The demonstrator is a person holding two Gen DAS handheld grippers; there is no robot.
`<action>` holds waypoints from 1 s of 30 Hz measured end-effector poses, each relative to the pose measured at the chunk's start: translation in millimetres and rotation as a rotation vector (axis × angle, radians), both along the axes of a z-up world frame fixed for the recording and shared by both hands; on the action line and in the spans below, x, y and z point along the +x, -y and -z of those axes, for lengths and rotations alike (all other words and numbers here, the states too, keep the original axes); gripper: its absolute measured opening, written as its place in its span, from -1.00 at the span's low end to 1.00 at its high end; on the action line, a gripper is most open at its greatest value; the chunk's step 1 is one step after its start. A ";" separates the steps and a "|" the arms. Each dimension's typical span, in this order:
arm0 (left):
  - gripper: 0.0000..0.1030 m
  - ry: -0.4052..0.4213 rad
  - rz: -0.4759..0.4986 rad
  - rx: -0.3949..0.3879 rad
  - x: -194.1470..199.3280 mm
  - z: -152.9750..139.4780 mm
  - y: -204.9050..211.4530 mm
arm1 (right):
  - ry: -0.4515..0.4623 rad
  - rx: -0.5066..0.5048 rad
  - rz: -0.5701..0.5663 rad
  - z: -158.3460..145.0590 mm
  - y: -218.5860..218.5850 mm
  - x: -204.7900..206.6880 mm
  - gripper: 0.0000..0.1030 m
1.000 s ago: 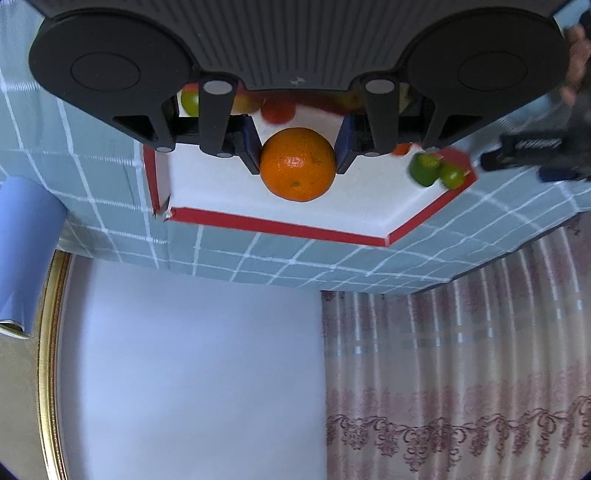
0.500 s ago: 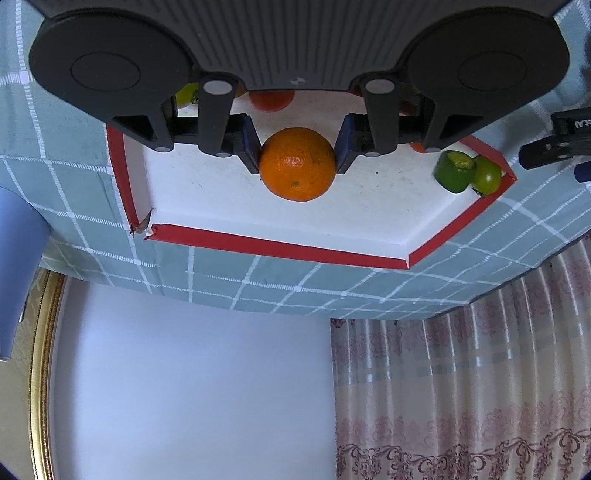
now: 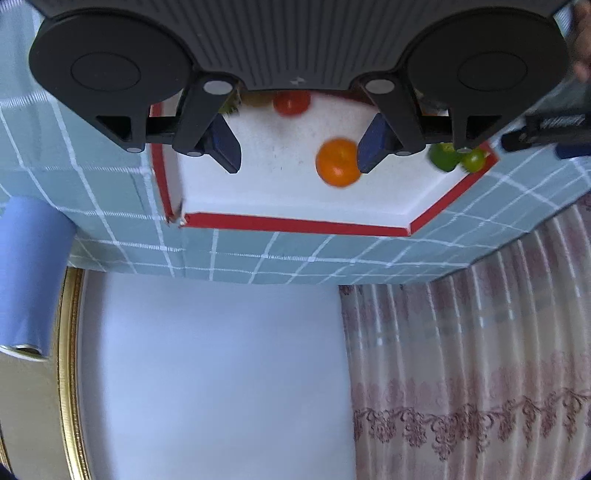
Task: Organize fruits
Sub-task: 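Move the left gripper to the small dark eggplant slice and grasp it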
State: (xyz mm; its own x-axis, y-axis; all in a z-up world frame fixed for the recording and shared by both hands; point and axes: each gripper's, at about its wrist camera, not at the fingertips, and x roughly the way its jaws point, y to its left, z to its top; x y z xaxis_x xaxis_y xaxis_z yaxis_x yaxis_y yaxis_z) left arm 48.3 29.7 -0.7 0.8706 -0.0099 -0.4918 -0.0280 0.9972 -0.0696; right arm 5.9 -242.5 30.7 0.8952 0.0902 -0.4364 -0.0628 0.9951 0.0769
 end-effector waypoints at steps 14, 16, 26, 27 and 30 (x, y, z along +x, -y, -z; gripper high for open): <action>1.00 0.064 0.049 0.062 -12.4 -6.4 11.4 | -0.054 0.118 0.088 40.3 66.3 -74.5 0.34; 1.00 0.096 0.081 0.082 -21.4 -9.2 18.2 | -0.065 0.162 0.101 43.4 72.5 -74.7 0.34; 1.00 0.119 0.278 0.151 -43.7 -13.6 75.0 | -0.090 0.203 0.114 48.1 78.8 -74.4 0.34; 1.00 0.122 0.291 0.161 -44.7 -13.3 81.9 | -0.091 0.209 0.116 48.6 79.9 -74.5 0.34; 1.00 0.123 0.330 0.173 -46.6 -11.2 99.0 | -0.089 0.222 0.114 49.1 82.1 -75.5 0.34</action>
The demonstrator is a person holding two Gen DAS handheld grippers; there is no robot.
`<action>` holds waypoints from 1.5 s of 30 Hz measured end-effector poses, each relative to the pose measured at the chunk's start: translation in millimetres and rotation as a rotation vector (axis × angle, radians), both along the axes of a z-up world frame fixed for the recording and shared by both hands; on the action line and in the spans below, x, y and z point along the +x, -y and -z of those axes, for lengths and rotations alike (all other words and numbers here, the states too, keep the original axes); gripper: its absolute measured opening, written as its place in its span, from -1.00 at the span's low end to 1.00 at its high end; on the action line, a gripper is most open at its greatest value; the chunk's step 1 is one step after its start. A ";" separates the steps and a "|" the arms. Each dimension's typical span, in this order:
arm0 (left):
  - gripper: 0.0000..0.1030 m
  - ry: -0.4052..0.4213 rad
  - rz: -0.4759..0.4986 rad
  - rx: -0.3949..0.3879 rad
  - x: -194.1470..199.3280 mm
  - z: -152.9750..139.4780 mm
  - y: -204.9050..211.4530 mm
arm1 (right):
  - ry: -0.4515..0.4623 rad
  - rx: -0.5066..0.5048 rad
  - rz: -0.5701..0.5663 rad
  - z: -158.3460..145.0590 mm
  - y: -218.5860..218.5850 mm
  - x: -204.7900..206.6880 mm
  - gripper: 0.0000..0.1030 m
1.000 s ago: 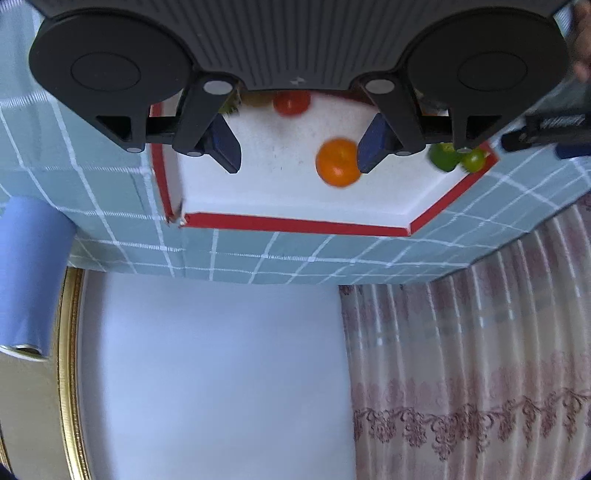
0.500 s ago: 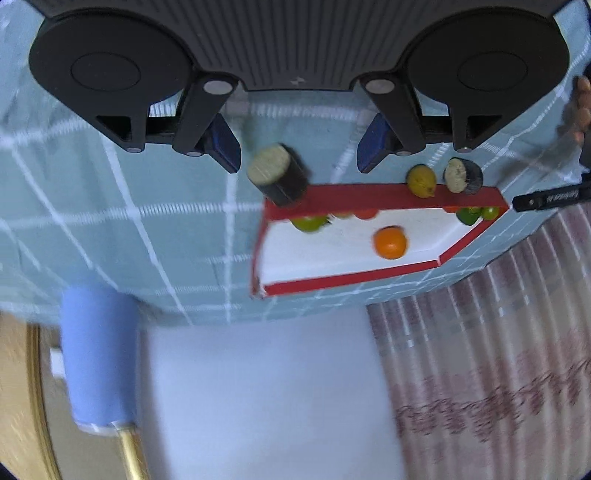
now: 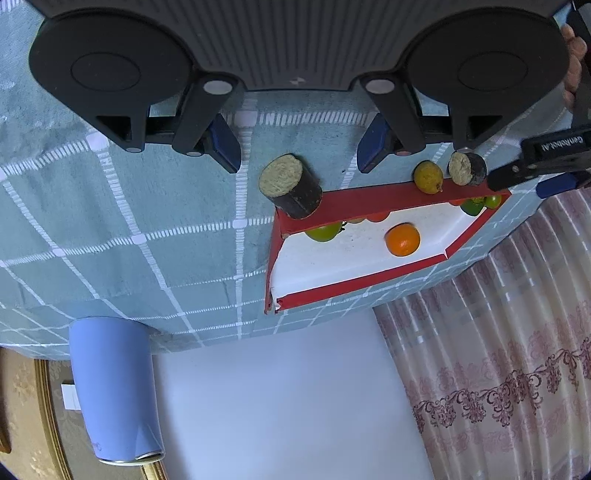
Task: Organize fruits
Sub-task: 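Move the left gripper to the small dark eggplant slice and grasp it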
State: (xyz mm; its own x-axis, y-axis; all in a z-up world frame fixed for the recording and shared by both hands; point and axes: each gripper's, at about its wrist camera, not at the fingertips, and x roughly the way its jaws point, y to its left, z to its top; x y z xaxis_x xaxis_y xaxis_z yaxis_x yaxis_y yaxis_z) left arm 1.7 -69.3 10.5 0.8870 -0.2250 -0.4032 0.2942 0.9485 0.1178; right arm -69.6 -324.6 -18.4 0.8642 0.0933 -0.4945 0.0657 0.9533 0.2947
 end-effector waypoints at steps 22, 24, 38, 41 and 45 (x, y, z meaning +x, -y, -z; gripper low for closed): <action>0.27 -0.185 0.009 0.042 36.6 18.6 14.3 | 0.017 0.050 0.002 1.3 8.1 -1.7 0.34; 0.02 -0.206 0.020 0.031 39.5 20.0 14.0 | 0.017 0.050 0.002 1.3 8.2 -1.6 0.34; -0.41 -0.170 -0.001 0.012 30.0 4.8 12.5 | 0.009 0.049 0.003 2.4 6.8 -0.3 0.34; -0.41 -0.142 -0.016 0.012 32.5 -6.9 15.0 | 0.008 0.049 0.003 2.5 6.7 0.0 0.34; -0.41 -0.114 -0.043 0.016 42.2 -19.6 19.1 | 0.008 0.050 0.003 2.6 7.0 0.4 0.34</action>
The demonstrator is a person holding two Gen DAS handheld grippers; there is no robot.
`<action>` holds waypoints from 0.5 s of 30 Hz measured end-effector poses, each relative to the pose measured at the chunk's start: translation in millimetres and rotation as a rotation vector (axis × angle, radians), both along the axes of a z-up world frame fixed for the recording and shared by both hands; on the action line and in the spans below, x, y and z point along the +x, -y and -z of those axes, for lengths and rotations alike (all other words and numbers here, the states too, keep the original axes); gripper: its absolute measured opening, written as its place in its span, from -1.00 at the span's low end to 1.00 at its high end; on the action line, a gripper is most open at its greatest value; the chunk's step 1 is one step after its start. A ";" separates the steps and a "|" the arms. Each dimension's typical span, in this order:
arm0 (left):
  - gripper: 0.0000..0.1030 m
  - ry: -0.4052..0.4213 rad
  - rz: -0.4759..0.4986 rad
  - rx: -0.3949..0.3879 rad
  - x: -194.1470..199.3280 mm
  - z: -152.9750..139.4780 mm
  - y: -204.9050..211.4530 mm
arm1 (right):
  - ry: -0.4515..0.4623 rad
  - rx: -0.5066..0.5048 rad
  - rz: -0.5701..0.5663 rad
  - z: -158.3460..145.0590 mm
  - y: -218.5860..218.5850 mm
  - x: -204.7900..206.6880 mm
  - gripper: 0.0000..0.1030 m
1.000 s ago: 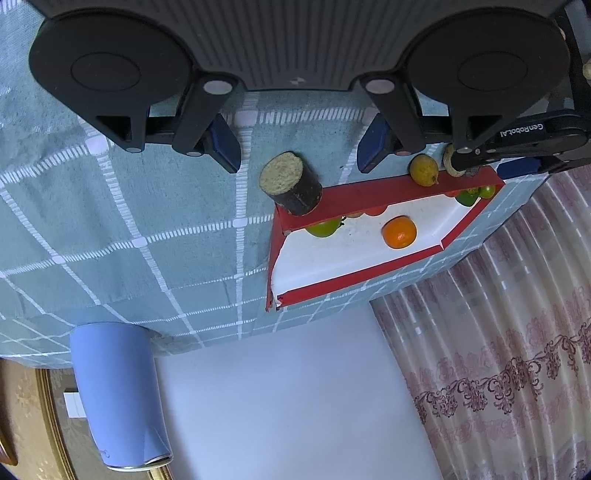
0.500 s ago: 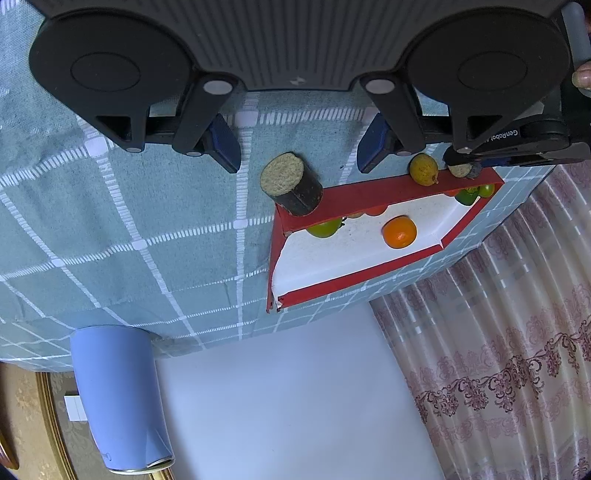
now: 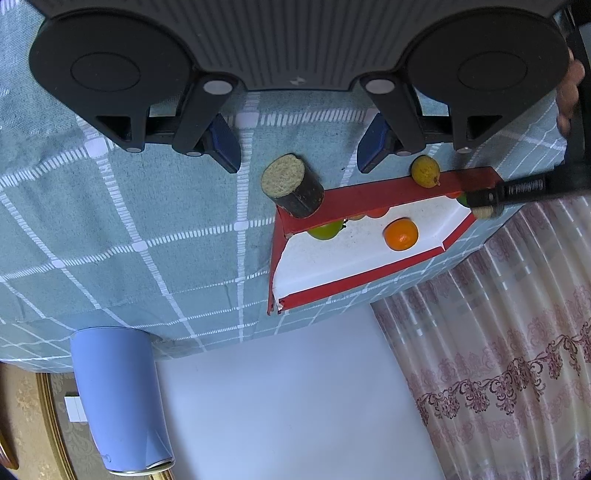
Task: Organize fruits
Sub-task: 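Move the left gripper to the small dark eggplant slice and grasp it, then carry the eggplant slice into the tray and open the left gripper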
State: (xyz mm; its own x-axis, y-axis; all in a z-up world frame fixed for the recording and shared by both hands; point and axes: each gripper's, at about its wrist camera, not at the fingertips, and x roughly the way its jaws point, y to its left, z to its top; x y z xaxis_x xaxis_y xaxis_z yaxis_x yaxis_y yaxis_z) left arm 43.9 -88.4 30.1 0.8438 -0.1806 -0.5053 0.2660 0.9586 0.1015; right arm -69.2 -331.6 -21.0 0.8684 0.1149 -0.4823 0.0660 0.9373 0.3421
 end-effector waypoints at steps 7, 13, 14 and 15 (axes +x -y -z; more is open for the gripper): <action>-0.41 0.043 -0.040 0.010 16.3 -14.2 7.7 | -0.002 0.002 0.001 0.3 -0.2 0.2 0.34; -0.41 0.029 -0.058 0.027 32.5 -7.9 12.6 | 0.000 0.008 0.000 2.1 -0.4 0.8 0.34; -0.41 0.024 -0.061 0.028 34.8 -5.3 13.8 | 0.000 0.009 0.000 2.1 -0.2 0.9 0.34; -0.41 0.019 -0.064 0.028 37.3 -3.7 14.1 | 0.000 0.010 0.000 2.5 -0.7 0.9 0.34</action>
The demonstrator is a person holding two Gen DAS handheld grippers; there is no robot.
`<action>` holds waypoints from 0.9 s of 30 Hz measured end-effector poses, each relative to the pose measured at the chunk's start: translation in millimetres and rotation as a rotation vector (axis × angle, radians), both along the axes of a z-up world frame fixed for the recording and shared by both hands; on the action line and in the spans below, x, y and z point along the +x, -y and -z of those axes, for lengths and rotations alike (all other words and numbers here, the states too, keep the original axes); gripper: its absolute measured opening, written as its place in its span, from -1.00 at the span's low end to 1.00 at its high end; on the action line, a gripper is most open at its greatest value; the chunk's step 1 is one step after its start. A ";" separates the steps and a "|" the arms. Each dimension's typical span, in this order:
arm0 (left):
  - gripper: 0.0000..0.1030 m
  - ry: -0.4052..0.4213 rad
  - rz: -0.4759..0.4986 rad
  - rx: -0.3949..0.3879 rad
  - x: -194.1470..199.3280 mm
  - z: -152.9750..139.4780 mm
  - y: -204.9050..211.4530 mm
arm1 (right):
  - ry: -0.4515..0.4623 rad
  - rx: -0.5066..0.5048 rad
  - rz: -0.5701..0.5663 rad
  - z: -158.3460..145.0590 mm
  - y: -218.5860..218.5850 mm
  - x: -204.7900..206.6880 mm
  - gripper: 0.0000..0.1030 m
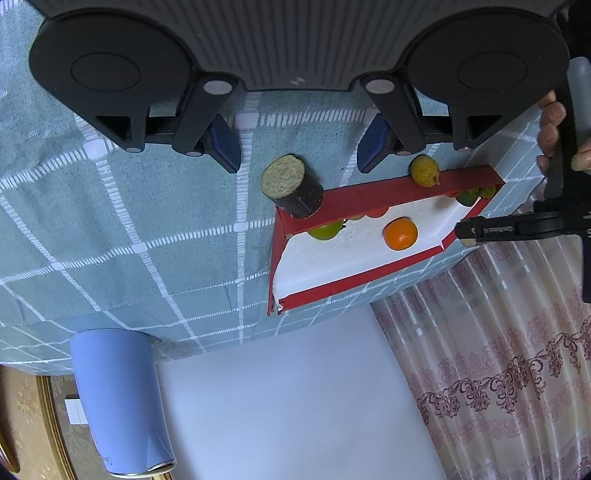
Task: Organize fruits
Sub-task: 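Carry the eggplant slice into the tray and open the left gripper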
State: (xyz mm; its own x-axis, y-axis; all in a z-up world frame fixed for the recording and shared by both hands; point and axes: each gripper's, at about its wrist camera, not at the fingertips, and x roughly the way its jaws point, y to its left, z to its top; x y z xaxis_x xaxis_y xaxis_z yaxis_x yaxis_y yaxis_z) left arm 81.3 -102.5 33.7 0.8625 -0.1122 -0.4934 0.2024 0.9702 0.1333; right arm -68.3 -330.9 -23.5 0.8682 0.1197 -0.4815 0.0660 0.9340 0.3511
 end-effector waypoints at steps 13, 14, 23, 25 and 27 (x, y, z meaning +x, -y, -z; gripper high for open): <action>-0.21 0.007 -0.042 -0.013 7.9 5.1 -8.0 | -0.002 0.005 0.000 -0.4 1.8 0.2 0.34; -0.16 0.009 -0.044 -0.014 7.3 4.4 -8.9 | -0.002 0.006 0.000 -0.2 1.9 0.1 0.34; 0.95 0.109 -0.094 -0.028 -28.7 -4.0 -41.0 | -0.002 0.011 0.004 -0.2 3.1 0.0 0.34; 0.98 0.120 -0.103 -0.037 -37.0 -3.5 -55.0 | 0.000 0.006 0.007 -0.5 2.8 -0.9 0.34; 1.00 0.129 -0.129 -0.034 -42.3 -1.4 -68.3 | 0.008 0.007 0.006 -1.3 2.7 -2.6 0.34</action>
State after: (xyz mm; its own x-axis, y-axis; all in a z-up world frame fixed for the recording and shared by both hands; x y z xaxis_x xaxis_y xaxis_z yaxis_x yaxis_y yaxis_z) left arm 38.9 -34.3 35.1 0.9266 -0.0113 -0.3760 0.0594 0.9914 0.1165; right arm -70.9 -333.5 -22.2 0.8729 0.1179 -0.4735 0.0683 0.9313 0.3579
